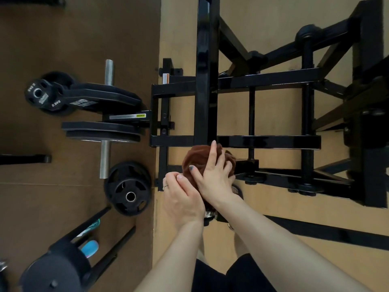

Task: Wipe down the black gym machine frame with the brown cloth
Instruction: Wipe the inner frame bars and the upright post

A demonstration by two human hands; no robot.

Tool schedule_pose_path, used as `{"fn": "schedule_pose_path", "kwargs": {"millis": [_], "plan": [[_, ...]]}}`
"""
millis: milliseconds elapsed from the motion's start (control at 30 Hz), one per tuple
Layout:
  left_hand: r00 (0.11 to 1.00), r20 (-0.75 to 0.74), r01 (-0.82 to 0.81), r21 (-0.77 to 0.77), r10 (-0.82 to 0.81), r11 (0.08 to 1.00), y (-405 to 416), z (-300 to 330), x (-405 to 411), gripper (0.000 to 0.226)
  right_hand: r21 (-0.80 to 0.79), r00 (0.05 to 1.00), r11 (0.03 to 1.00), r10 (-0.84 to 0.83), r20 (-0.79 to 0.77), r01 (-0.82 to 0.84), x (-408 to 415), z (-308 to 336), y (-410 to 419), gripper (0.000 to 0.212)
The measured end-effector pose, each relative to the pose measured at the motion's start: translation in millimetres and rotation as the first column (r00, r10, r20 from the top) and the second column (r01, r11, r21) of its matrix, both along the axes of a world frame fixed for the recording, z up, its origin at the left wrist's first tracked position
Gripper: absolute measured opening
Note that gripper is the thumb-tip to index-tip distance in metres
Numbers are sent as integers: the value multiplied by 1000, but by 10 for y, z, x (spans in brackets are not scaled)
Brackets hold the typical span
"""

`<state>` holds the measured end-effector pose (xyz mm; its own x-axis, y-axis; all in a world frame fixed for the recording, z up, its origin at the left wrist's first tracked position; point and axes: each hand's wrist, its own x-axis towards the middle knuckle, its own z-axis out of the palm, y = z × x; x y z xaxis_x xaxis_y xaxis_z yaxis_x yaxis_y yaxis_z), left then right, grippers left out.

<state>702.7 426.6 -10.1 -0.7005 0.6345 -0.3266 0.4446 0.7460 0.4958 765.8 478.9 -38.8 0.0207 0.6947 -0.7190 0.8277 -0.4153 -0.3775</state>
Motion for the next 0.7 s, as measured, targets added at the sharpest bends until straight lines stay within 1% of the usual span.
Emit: {"fn": "schedule_pose_path", "kwargs": {"millis": [100,133,200,267,400,467,533,567,600,667,700], "plan": [[1000,-1,24,18,-24,1000,-13,-16,5,16,188,999,982,31,22,-34,-20,-70,158,89],[1000,-8,28,20,-28,999,-14,-21,6,16,252,1000,968,9,-13,-5,-34,-101,258,86],[999,-15,31,11,-31,999,2,-19,4,17,313,990,944,-72,-119,106,-60,-160,496,82],[999,-21,34,-6,-34,999,20,-27,4,18,343,983,927,-105,-154,152,-71,-216,711,80],[999,-23,41,-16,-41,999,28,-15,2,18,382,985,910,-120,-125,159,-98,-261,1040,82],[999,-16,43,-16,-44,999,39,-1,6,18,358,986,919,-134,-104,163,-128,-245,1058,90],[999,-19,44,-25,-44,999,42,8,3,19,297,983,941,-124,-136,160,-151,-190,855,105],[999,-21,42,-39,-43,998,45,11,2,20,269,986,955,-85,-142,121,-150,-153,675,111],[999,-21,39,-51,-40,998,51,18,4,20,248,994,968,-3,-113,31,-141,-111,475,114],[999,-23,32,-70,-34,997,55,20,2,21,238,986,958,168,-7,-162,-108,-91,158,111],[999,-23,33,-77,-35,996,54,20,2,21,254,980,947,195,23,-195,-85,-120,85,107]]}}
